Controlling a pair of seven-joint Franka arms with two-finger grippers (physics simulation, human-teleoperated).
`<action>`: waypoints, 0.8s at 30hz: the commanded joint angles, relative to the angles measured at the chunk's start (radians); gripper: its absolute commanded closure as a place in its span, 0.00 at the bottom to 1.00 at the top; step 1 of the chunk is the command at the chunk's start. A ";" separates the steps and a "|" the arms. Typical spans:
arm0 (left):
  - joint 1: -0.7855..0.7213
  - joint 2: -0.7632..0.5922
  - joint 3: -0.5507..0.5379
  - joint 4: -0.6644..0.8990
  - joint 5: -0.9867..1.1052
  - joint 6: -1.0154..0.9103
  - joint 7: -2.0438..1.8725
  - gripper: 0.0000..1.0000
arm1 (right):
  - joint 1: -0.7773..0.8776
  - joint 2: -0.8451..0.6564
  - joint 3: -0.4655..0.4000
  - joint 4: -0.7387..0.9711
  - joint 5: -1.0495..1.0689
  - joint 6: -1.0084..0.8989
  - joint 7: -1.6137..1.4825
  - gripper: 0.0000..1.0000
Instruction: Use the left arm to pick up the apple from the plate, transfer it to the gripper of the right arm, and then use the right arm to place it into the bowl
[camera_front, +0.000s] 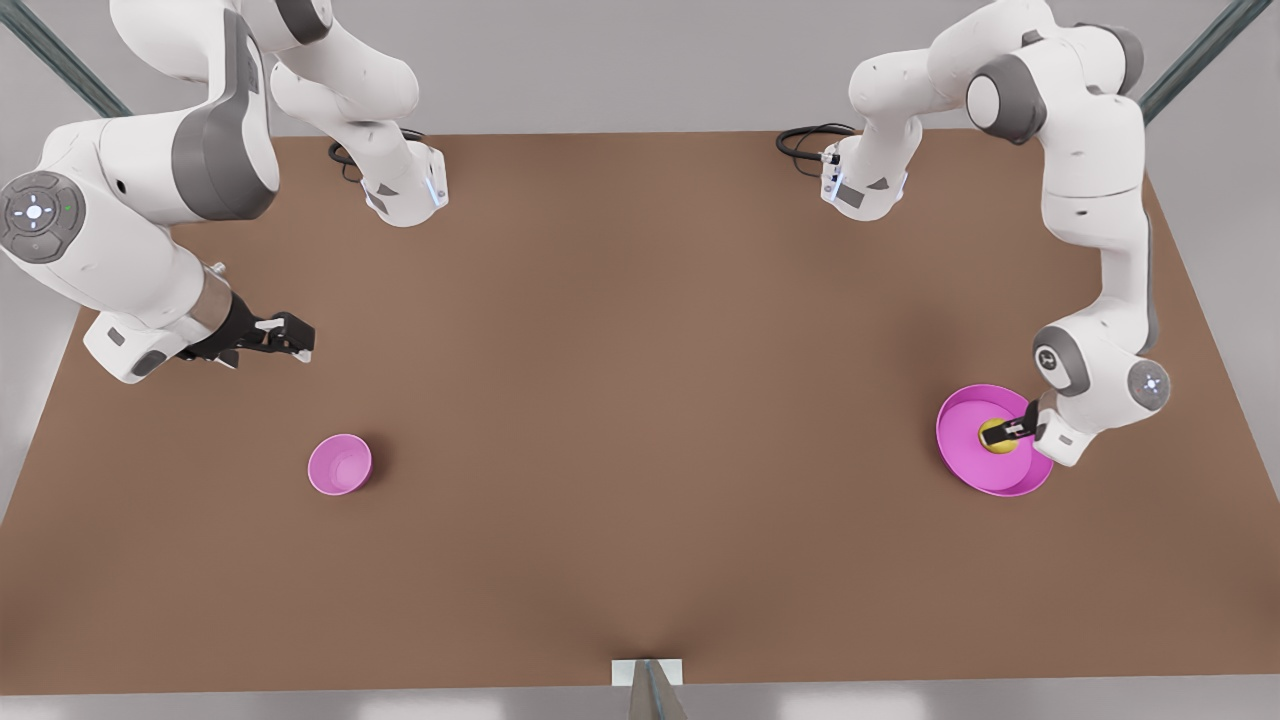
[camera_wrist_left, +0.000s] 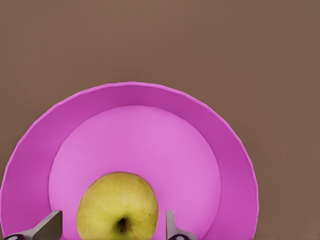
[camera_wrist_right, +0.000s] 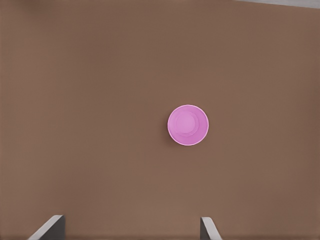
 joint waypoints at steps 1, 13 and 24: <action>0.000 0.009 0.000 0.000 0.001 0.013 0.097 0.00 | 0.000 -0.001 0.000 0.001 0.001 0.001 0.004 0.00; 0.003 0.049 0.000 -0.002 0.000 0.036 0.095 0.17 | 0.002 -0.001 0.002 0.001 0.022 0.004 0.007 0.00; 0.003 -0.025 -0.080 0.110 -0.014 0.032 0.209 0.25 | 0.006 -0.001 0.005 0.004 0.020 0.004 0.007 0.00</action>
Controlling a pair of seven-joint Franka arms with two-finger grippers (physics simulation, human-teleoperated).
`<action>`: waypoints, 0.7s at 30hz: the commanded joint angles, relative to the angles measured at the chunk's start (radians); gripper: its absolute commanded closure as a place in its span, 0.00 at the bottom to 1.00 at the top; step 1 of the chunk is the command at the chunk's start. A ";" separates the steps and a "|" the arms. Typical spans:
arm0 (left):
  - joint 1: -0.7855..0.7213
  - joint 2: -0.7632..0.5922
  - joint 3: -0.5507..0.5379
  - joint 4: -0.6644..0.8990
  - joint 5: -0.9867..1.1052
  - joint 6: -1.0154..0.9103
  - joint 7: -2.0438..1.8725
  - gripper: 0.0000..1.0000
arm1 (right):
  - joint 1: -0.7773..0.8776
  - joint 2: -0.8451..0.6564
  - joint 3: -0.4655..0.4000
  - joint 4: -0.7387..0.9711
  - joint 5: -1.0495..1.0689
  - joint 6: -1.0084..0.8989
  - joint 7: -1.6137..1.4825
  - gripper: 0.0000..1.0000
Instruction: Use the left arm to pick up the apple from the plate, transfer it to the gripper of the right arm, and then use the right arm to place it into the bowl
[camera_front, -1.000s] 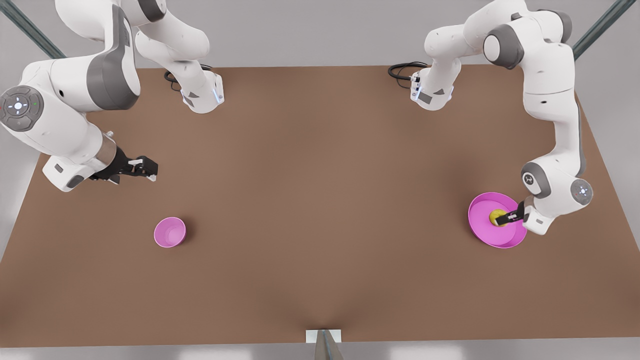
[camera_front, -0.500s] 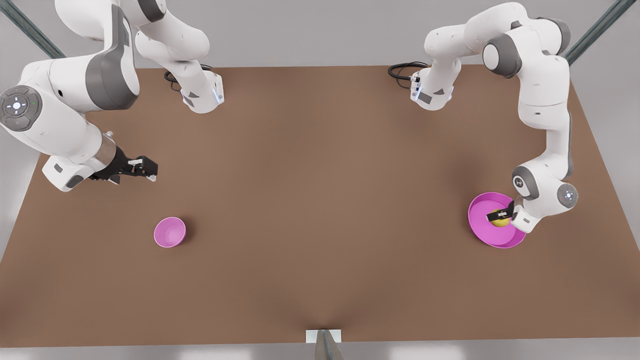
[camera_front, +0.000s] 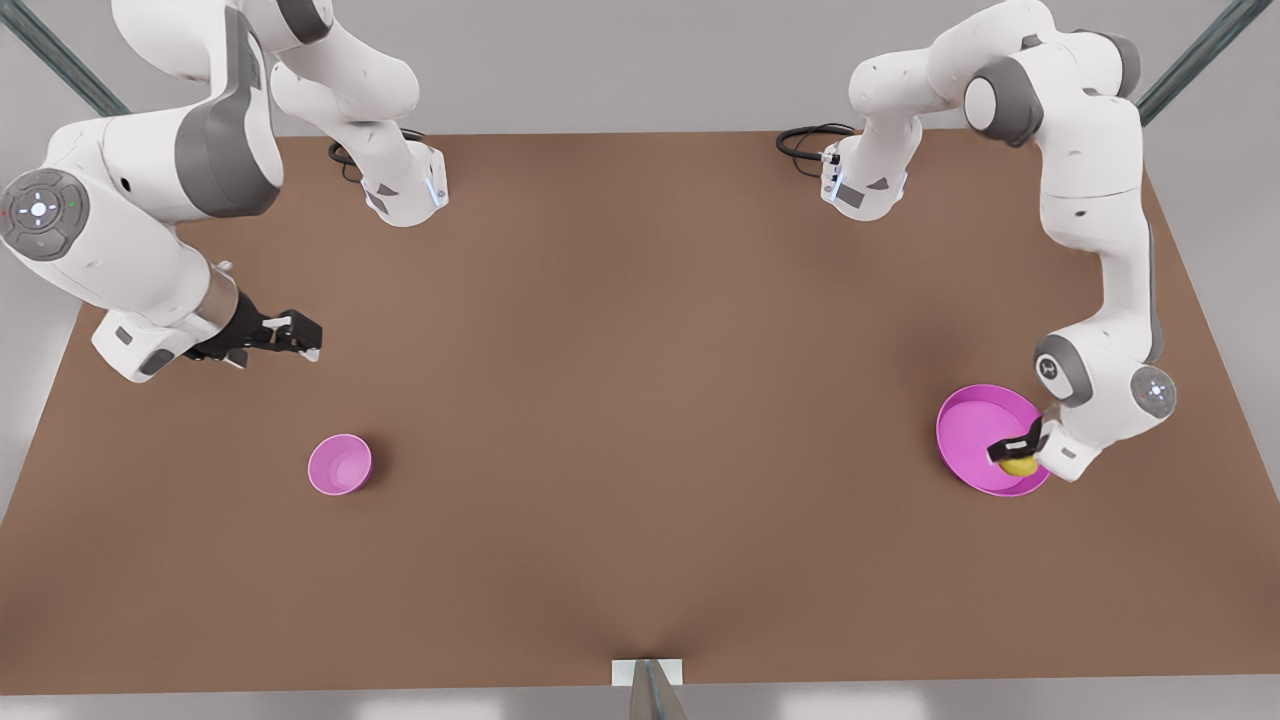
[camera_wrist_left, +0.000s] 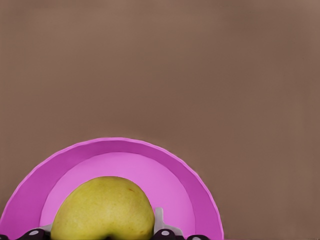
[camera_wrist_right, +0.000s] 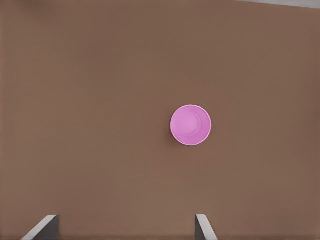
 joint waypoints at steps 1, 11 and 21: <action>0.001 -0.042 -0.042 0.011 -0.107 -0.008 0.219 0.25 | -0.003 -0.001 0.000 0.000 0.000 -0.001 0.002 0.00; -0.009 -0.038 -0.325 0.036 -0.733 -0.183 1.166 0.25 | -0.008 -0.001 0.000 0.000 0.000 0.001 -0.001 0.00; -0.388 0.289 -0.357 0.468 -1.295 -0.146 1.805 0.27 | -0.008 -0.001 0.000 0.000 -0.002 0.002 0.002 0.00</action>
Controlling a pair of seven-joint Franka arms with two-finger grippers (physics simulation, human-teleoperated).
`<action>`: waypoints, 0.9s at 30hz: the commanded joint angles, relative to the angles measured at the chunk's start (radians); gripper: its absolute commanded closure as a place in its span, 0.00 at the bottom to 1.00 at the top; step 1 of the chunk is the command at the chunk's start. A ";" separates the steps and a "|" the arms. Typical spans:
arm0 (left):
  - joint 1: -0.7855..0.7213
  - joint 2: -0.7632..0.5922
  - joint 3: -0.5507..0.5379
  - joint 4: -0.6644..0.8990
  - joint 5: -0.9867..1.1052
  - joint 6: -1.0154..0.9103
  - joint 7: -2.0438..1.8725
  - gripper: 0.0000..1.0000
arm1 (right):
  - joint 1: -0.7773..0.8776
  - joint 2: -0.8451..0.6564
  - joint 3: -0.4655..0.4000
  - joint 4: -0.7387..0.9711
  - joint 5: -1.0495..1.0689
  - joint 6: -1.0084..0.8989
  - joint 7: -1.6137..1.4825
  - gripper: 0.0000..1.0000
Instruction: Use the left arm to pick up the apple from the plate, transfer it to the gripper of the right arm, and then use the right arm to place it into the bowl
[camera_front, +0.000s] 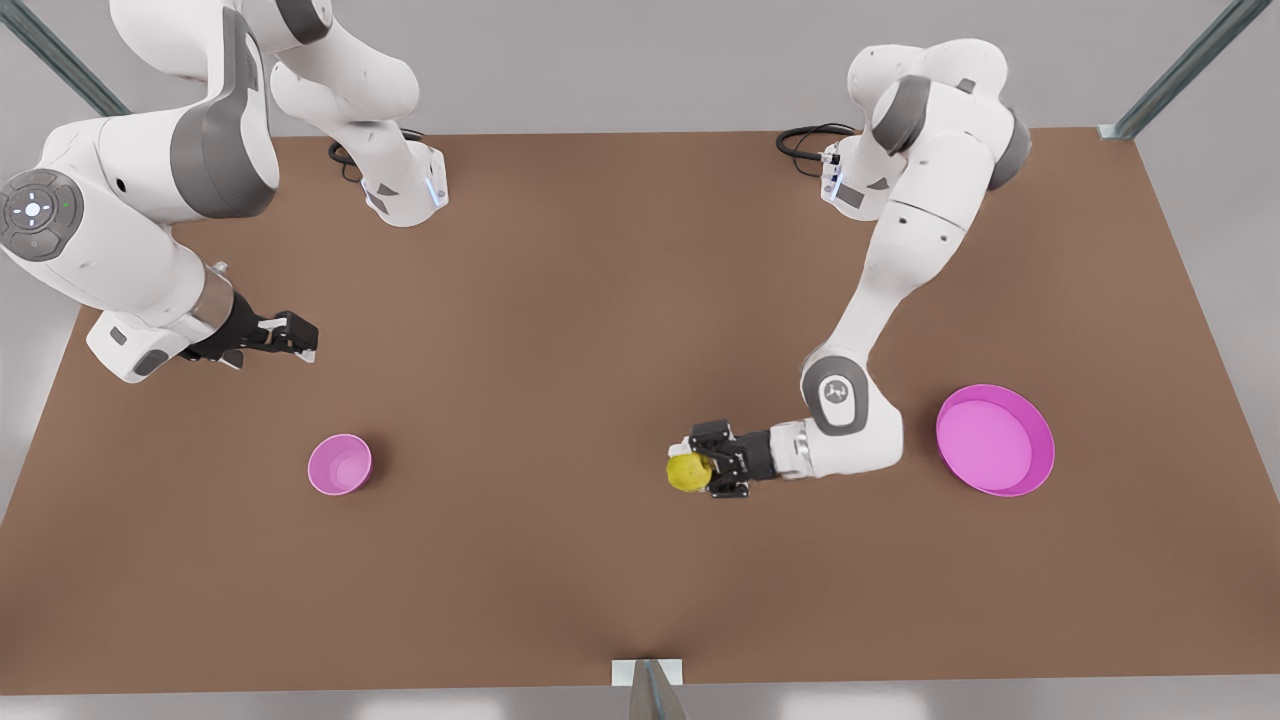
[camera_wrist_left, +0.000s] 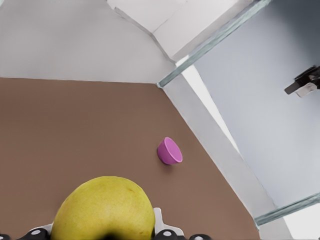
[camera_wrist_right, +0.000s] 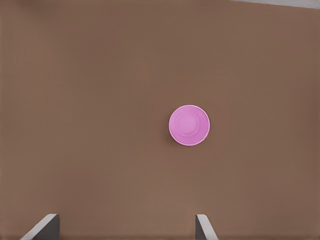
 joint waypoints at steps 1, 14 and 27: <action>-0.048 0.052 -0.014 0.088 -0.141 0.046 0.925 0.27 | 0.000 -0.001 0.000 0.000 0.001 0.000 0.000 0.00; -0.254 0.217 -0.092 0.387 -0.211 0.258 1.113 0.27 | -0.052 0.022 0.003 -0.332 0.807 0.322 -0.035 0.00; -0.266 0.233 -0.115 0.386 -0.238 0.274 1.113 0.27 | -0.052 0.375 0.115 -0.334 1.453 0.552 -0.828 0.00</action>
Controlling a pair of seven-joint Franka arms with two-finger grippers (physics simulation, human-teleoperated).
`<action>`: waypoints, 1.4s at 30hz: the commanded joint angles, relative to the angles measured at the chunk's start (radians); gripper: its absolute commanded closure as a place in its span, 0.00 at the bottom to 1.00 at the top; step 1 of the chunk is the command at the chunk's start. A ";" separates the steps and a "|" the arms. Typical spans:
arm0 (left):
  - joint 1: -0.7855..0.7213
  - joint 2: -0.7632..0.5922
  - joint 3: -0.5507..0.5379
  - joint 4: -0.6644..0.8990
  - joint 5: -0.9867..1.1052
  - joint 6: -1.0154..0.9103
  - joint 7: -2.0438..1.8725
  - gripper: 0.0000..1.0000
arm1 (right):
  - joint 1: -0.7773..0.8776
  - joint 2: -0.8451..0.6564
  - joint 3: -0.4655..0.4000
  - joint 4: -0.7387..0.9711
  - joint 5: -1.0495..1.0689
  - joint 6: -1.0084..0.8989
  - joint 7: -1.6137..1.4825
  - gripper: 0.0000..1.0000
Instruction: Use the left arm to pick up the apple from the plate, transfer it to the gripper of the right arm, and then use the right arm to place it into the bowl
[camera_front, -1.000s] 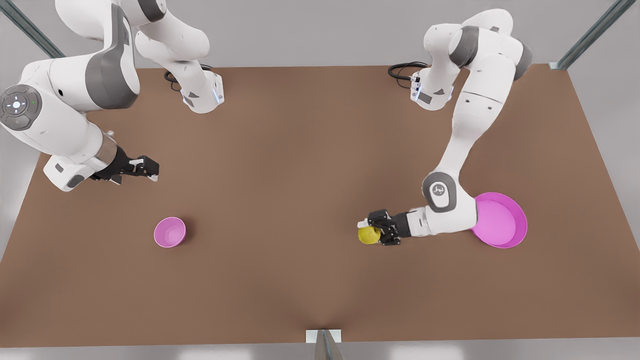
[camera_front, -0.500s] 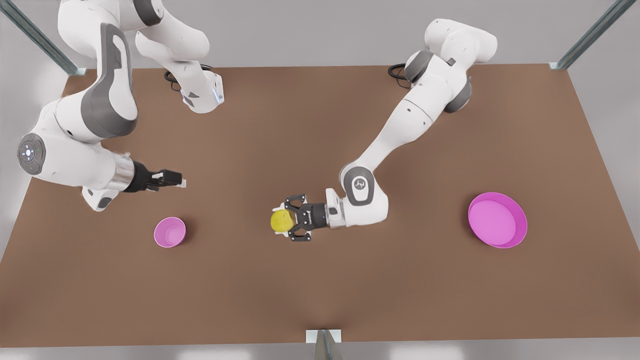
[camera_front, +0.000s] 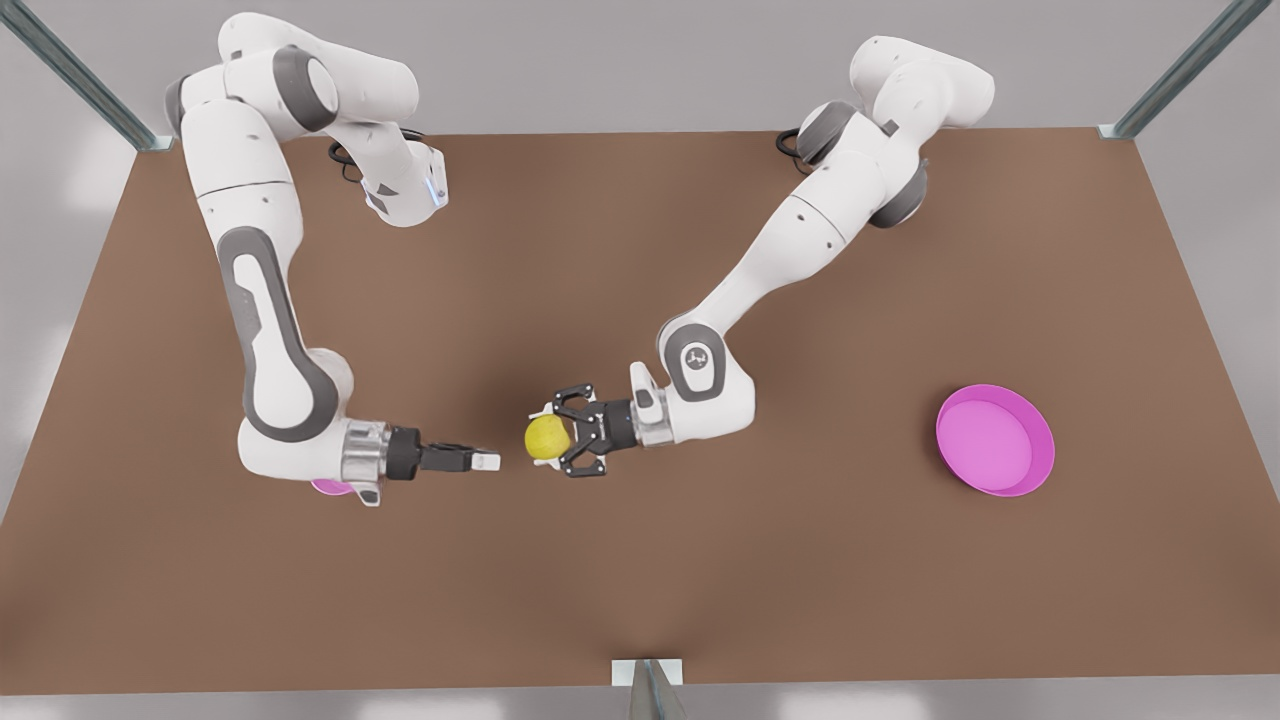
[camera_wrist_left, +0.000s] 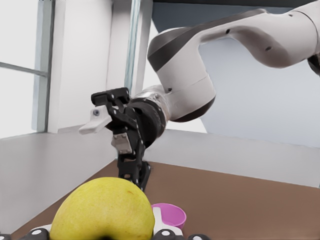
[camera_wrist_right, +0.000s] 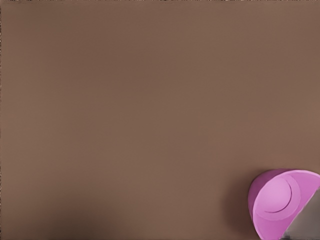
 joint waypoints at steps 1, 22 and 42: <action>0.001 -0.001 -0.002 0.000 -0.006 0.006 0.257 0.27 | 0.001 0.012 0.005 0.014 0.091 0.014 -0.514 0.00; -0.001 0.007 -0.002 0.000 -0.006 0.006 0.256 0.27 | 0.056 0.098 0.065 0.011 0.027 -0.130 -0.584 0.00; 0.001 0.011 0.000 -0.001 -0.006 0.006 0.255 0.07 | 0.066 0.104 0.079 0.022 0.033 0.031 -0.581 0.34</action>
